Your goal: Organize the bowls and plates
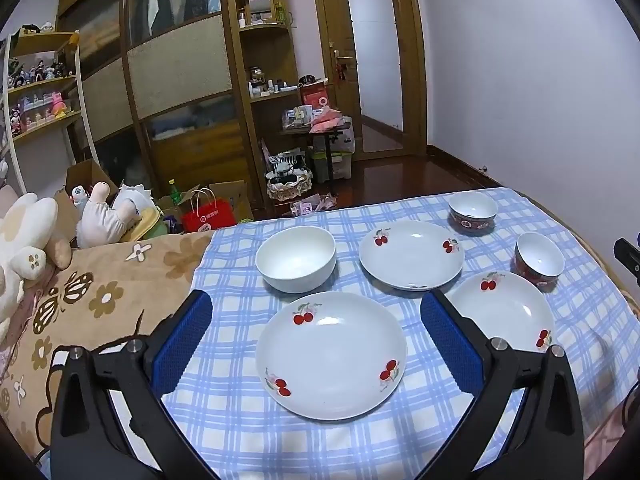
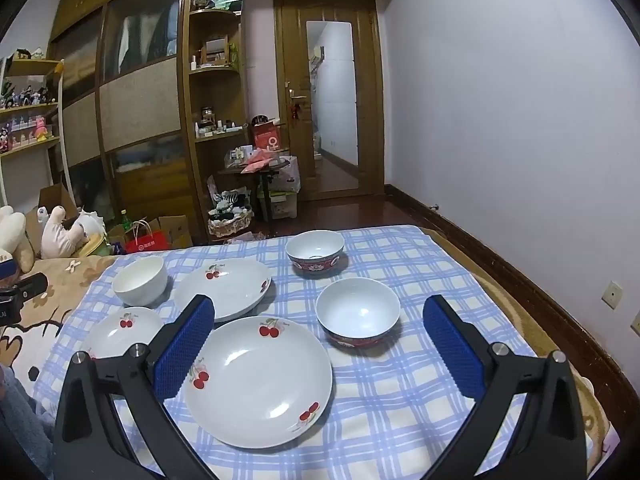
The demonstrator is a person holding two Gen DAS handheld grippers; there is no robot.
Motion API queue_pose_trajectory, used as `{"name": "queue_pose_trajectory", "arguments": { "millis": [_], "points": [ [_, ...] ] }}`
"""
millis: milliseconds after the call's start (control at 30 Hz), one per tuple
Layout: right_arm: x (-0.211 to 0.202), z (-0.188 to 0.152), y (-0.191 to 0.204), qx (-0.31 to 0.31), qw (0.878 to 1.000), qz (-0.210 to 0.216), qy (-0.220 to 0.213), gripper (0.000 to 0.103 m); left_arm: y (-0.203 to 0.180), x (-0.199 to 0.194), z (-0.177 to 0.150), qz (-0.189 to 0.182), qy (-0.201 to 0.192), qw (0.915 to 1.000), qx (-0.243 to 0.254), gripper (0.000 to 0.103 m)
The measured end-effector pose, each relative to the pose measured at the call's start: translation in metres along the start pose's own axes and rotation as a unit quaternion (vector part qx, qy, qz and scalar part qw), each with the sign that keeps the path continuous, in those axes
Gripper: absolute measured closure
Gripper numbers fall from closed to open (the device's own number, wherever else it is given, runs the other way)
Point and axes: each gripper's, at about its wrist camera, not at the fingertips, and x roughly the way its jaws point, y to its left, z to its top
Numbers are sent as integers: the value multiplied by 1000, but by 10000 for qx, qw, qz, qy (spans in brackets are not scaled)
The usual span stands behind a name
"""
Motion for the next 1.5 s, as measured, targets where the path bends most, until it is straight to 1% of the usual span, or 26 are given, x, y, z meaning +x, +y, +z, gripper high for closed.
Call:
{"name": "queue_pose_trajectory", "arguments": {
  "millis": [333,1500],
  "points": [
    [1,0,-2,14,10000,14,-4,0,-1,-1,3,37,-61,10000,-8,1],
    [2,-1,-3,-1,10000,-9,-10,0,-2,-3,4,39,-59,10000,15,1]
  ]
}}
